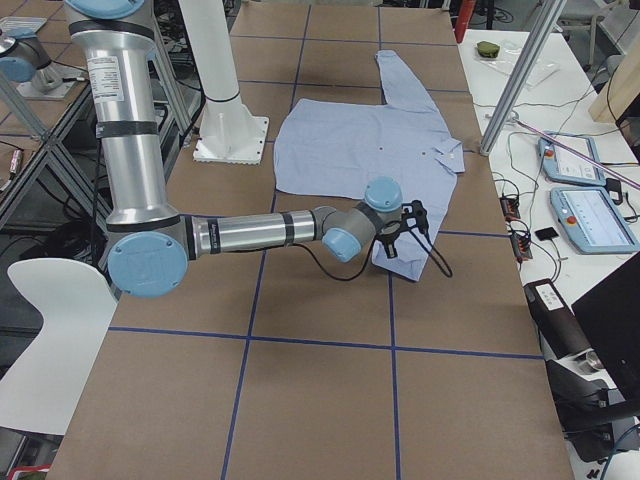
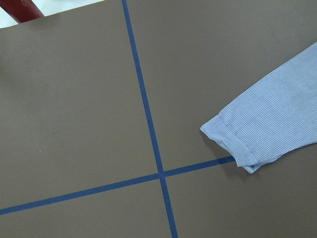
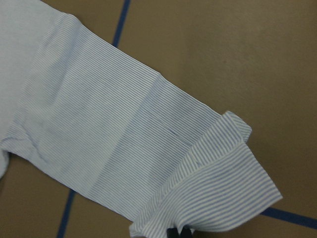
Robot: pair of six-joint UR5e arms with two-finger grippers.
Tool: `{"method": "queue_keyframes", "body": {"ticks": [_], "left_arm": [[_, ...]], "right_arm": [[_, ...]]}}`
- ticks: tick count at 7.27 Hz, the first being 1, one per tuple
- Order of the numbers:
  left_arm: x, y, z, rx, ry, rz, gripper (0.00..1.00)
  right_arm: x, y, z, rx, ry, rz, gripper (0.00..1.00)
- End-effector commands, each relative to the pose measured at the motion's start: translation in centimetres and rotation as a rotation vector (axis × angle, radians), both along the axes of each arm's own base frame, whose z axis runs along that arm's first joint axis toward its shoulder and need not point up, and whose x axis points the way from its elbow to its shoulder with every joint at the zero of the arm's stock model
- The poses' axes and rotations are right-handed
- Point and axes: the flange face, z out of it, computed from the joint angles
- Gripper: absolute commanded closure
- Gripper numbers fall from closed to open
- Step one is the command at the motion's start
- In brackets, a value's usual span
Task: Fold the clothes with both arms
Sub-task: 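Carry the held sleeve across the shirt toward the opposite shoulder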
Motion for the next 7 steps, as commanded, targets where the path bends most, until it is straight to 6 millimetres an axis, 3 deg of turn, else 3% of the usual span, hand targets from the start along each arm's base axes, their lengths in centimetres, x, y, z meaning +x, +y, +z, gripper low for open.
{"method": "queue_keyframes", "body": {"ticks": [1,3,5,7], "left_arm": [[0.0,-0.1,0.4,-0.006,-0.001,0.001,0.00],[0.0,-0.1,0.7,-0.013,0.004,0.002,0.00],[0.2,-0.1,2.0,-0.036,0.002,0.007,0.00],[0.2,-0.1,2.1,-0.039,0.003,0.006,0.00]], "right_arm": [[-5.7,-4.0,-11.9,0.026,-0.079,-0.070,1.00],[-10.3,-5.8,-22.2,-0.052,-0.098,-0.070,1.00],[-14.7,-5.8,-30.0,-0.057,-0.141,-0.052,1.00],[-20.8,-5.5,-37.2,-0.050,-0.165,-0.038,1.00]]}}
